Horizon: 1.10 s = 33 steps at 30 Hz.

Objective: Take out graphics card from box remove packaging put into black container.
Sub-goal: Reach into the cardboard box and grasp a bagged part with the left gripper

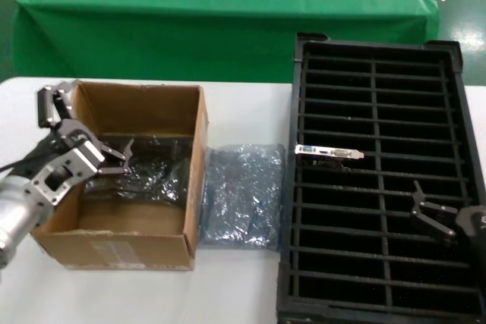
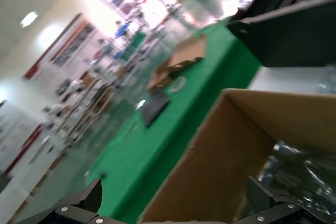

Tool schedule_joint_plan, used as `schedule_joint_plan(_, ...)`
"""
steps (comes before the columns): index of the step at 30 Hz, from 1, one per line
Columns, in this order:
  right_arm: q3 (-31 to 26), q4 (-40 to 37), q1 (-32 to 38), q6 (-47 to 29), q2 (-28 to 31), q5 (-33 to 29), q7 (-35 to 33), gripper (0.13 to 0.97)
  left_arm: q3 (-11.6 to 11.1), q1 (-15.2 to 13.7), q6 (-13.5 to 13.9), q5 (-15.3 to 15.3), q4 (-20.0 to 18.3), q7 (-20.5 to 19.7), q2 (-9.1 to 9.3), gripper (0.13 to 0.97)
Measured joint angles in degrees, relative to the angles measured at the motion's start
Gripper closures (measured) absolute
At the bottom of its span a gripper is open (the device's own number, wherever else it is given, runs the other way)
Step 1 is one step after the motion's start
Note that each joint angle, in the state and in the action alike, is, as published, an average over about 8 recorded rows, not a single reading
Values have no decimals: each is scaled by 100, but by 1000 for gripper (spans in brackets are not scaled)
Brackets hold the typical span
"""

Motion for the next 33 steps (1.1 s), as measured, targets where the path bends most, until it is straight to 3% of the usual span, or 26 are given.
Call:
schedule_joint_plan(5,0,0,0,0,0,0,0,129,-106,-601,877,-49,878,1126,307,132)
schedule_joint_plan(12,0,0,0,0,0,0,0,129,-61,-1343,1671,-77,1889,2591,595,132)
schedule_joint_plan(19,0,0,0,0,0,0,1,129,19,-2422,2310,-12,3636,4111,819,132)
schedule_joint_plan(25,0,0,0,0,0,0,1,129,188,-3183,2862,141,4960,4701,838,132)
schedule_joint_plan(33,0,0,0,0,0,-1,1,129,414,-3687,3374,381,6018,5094,749,132)
